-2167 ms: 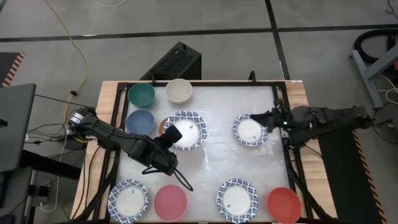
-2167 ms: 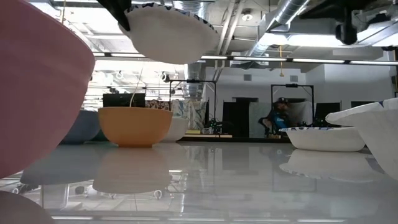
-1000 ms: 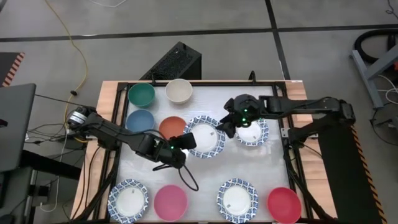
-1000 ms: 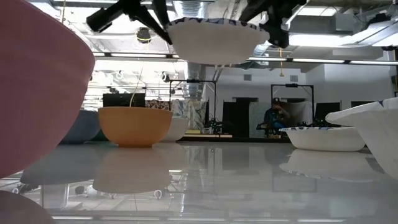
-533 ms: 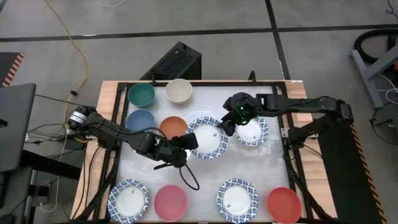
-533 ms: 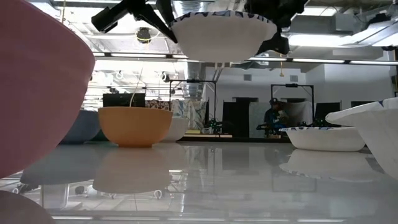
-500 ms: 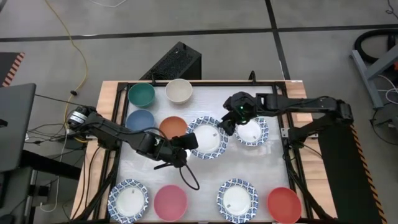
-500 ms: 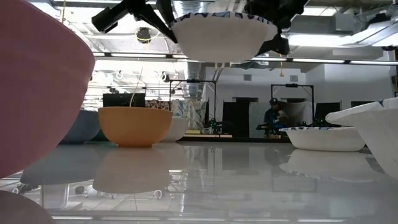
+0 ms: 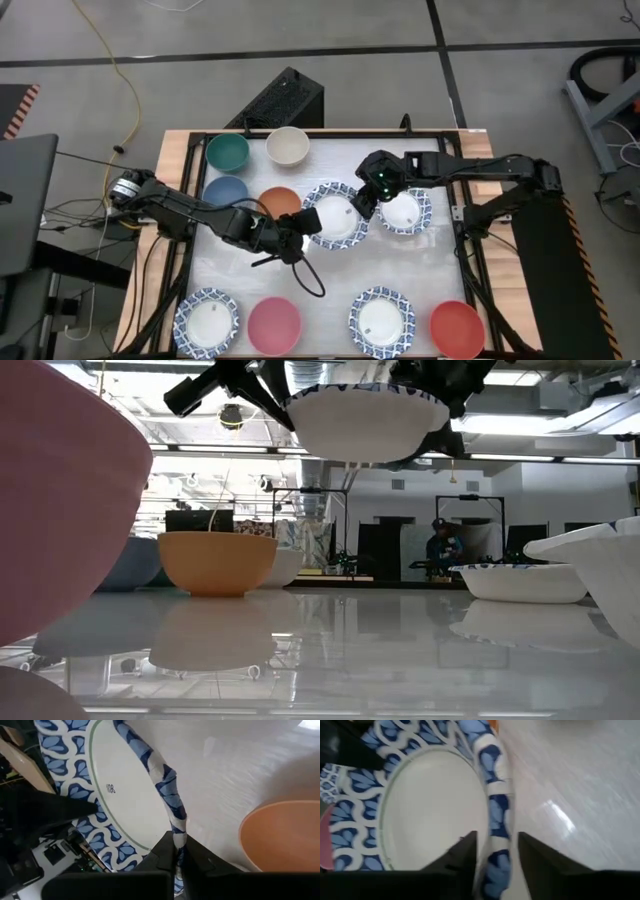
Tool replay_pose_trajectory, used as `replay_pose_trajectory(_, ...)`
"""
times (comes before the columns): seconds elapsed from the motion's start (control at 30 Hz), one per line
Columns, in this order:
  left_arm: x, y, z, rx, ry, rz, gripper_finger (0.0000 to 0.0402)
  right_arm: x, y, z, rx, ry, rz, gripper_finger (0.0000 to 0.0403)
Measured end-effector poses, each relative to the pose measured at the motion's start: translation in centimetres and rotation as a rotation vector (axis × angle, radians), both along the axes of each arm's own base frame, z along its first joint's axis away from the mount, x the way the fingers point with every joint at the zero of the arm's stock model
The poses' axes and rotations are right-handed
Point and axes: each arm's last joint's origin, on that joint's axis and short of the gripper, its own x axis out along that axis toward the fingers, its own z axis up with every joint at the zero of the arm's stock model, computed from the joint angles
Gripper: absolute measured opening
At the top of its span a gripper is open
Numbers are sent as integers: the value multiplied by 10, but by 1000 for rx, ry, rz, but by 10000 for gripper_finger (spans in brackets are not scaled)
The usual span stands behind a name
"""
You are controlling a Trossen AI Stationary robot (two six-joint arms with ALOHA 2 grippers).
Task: Nest bowls inside each other
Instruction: Stack the top left white paper bowl on top of the bottom right white paper bowl
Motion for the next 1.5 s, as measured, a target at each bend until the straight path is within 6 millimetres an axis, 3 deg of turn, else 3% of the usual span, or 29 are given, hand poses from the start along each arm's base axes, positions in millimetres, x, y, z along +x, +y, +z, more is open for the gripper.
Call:
replay_pose_trajectory(0.17, 0, 2, 0, 13, 10, -5, 0, 0, 0, 0, 16, 0, 14, 27)
replay_pose_trajectory(0.23, 0, 2, 0, 18, 18, -12, 0, 0, 0, 0, 18, -1, 25, 13)
replay_pose_trajectory(0.57, 1, 1, -2, -38, 60, -100, 22, 0, 0, -1, 32, 1, 24, 13)
replay_pose_trajectory(1.1, 2, 2, -1, -74, 28, -68, 121, 0, 0, -1, 31, 3, 27, 16)
replay_pose_trajectory(1.33, 0, 3, 0, -120, -19, 13, 150, 0, -1, -1, 33, 2, 24, 16)
replay_pose_trajectory(1.5, -10, 10, 18, -248, -151, 127, 151, -3, -5, -3, 45, 29, 0, 17)
